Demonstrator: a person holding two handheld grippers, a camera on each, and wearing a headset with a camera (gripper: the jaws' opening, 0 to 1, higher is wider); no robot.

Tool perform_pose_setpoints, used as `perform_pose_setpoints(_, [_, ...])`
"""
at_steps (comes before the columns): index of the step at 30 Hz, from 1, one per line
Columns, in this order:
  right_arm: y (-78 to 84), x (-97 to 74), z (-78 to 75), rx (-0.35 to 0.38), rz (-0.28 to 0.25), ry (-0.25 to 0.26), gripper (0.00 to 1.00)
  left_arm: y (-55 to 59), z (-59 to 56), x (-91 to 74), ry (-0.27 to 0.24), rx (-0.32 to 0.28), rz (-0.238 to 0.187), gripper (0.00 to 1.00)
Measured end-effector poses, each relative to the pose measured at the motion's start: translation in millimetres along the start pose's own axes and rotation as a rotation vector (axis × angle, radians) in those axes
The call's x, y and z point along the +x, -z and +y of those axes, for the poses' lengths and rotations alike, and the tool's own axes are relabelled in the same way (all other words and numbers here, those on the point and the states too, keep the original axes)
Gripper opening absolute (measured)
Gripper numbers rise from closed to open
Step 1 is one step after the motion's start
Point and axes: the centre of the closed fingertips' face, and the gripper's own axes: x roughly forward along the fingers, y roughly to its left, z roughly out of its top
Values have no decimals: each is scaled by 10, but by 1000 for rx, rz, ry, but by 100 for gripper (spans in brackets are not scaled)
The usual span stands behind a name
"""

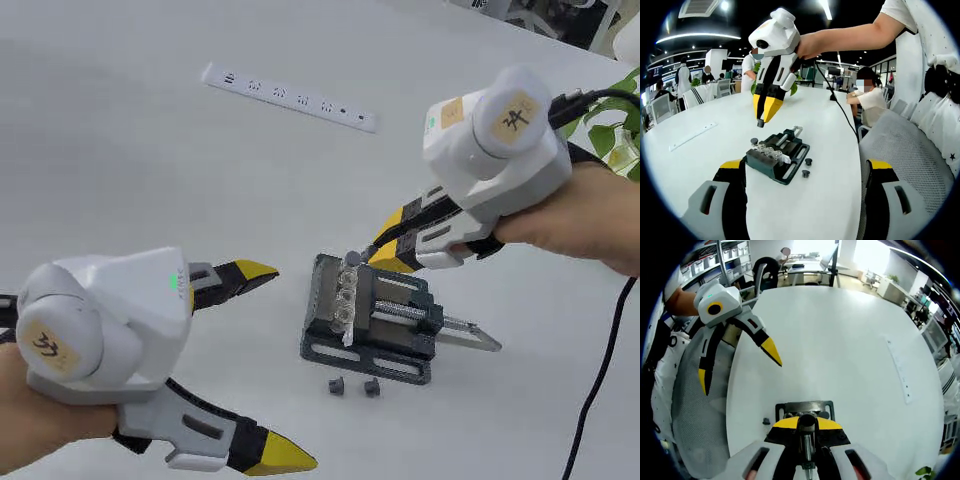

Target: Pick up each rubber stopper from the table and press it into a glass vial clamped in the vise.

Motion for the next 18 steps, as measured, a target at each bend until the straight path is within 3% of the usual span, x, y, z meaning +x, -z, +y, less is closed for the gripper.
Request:
perform_pose_setpoints(7, [83, 220, -62, -21, 81, -33, 5, 4, 15, -6, -3, -16, -19, 99])
perform_pose_setpoints(18, [184, 369, -60, -37, 161, -57, 5, 43, 14, -23, -8, -33, -36, 99])
